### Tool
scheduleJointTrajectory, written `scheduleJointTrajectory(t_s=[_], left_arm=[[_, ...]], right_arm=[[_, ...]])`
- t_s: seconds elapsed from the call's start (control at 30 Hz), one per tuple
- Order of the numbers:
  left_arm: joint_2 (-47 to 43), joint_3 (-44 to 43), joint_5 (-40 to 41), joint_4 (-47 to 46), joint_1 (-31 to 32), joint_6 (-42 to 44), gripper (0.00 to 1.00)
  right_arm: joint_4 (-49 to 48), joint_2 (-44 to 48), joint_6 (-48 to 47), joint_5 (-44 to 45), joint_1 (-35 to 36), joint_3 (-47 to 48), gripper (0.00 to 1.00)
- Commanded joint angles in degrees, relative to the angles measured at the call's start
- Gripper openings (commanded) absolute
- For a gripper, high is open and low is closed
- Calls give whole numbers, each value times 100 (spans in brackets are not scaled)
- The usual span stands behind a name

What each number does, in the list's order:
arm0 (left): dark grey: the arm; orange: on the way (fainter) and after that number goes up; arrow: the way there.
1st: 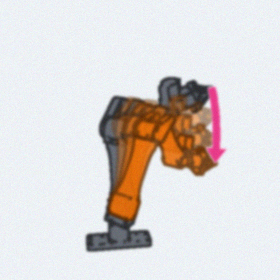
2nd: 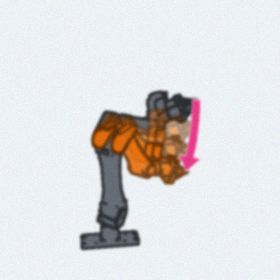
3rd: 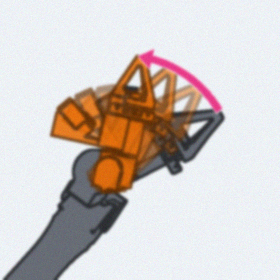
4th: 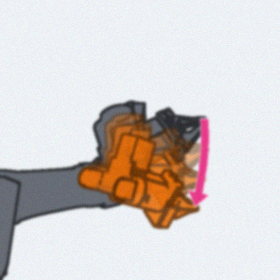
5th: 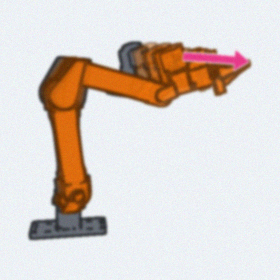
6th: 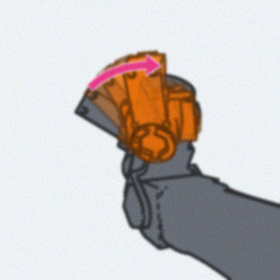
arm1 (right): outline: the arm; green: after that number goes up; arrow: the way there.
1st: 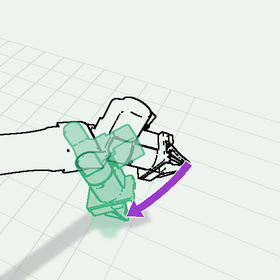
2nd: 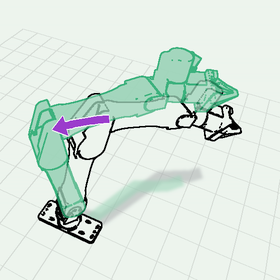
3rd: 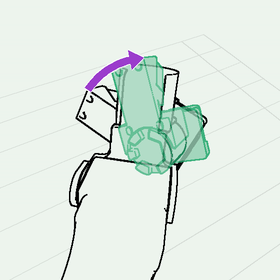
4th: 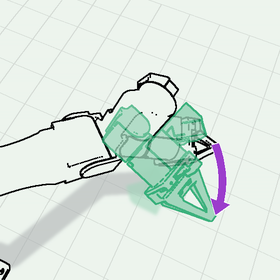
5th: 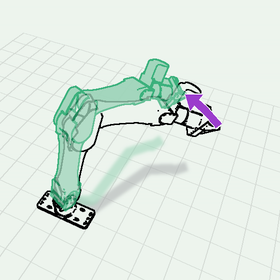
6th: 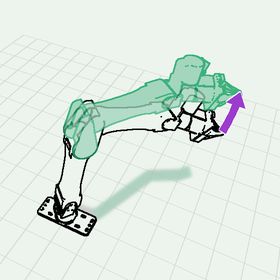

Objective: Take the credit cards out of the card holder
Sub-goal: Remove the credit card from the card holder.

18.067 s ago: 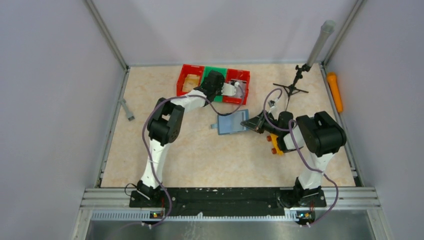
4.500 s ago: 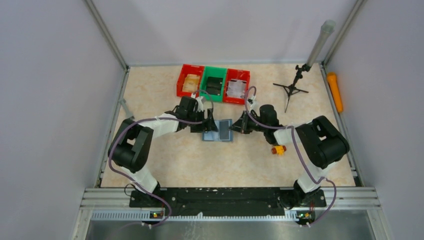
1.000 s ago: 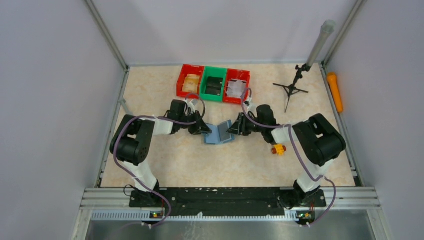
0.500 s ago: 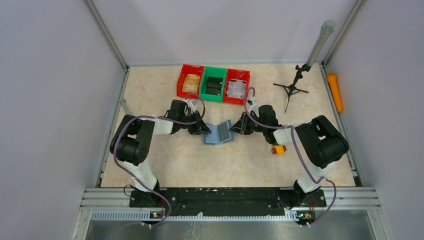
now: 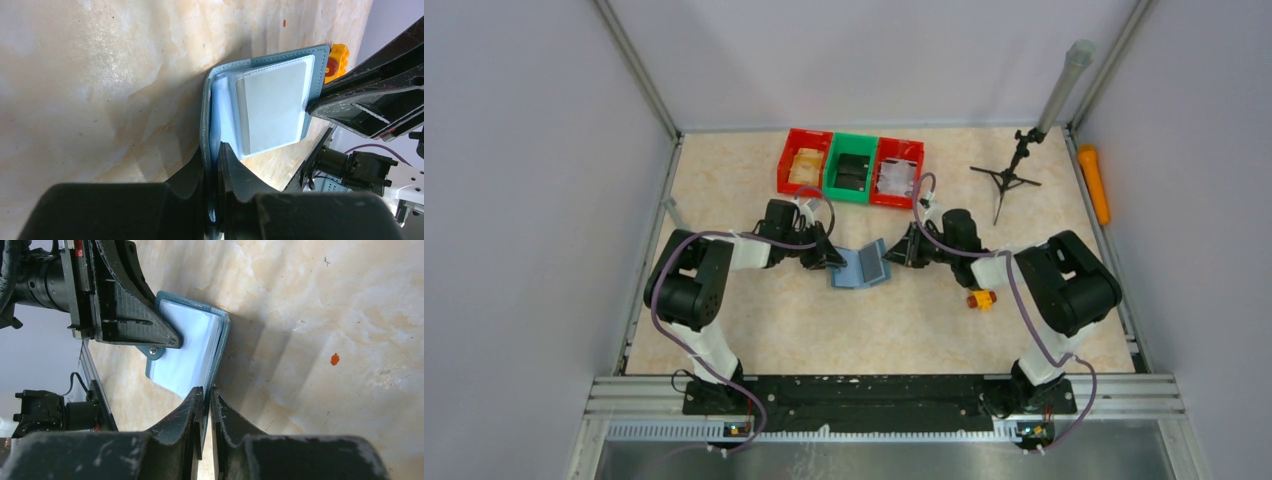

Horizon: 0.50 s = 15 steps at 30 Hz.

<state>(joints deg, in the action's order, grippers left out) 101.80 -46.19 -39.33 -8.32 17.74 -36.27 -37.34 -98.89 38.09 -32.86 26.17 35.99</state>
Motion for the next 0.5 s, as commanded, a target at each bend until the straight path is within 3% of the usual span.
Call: scheduleJointTrajectory(t_s=[0.0, 0.47], left_arm=[[-75, -181, 49, 6, 19, 94, 5], [-46, -197, 20, 6, 19, 85, 5]], right_arm=[[-413, 130, 51, -95, -67, -66, 9], [173, -227, -192, -289, 68, 347, 9]])
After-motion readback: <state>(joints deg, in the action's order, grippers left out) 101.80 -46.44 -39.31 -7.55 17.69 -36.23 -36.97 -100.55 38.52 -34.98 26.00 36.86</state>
